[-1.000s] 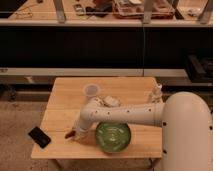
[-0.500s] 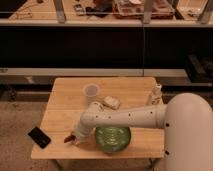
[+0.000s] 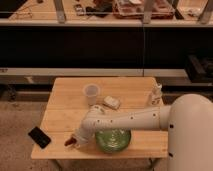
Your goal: Drag the pepper across the table
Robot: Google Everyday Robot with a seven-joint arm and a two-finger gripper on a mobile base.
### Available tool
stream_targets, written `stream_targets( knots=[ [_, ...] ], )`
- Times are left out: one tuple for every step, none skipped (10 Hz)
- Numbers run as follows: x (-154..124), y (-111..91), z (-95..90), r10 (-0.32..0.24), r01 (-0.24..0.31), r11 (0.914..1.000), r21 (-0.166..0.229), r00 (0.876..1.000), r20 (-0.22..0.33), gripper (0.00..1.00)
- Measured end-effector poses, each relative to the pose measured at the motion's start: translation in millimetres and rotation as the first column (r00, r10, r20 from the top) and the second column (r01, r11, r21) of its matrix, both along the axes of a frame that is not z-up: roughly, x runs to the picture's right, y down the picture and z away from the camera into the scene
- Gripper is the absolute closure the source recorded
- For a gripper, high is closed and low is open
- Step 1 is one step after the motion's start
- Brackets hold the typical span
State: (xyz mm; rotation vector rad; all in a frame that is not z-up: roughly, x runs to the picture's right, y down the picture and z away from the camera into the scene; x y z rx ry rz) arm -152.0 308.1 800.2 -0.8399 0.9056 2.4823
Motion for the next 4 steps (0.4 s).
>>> stream_targets(
  knots=[
    [0.7, -0.5, 0.0, -0.001, 0.001, 1.0000, 0.005, 1.000, 0.000, 0.96],
    [0.9, -0.9, 0.3, -0.001, 0.001, 1.0000, 0.007, 1.000, 0.000, 0.96],
    [1.0, -1.0, 0.4, -0.001, 0.001, 1.0000, 0.007, 1.000, 0.000, 0.96],
    [1.1, -1.4, 0.7, 0.000, 0.000, 1.0000, 0.007, 1.000, -0.001, 0.96]
  ],
)
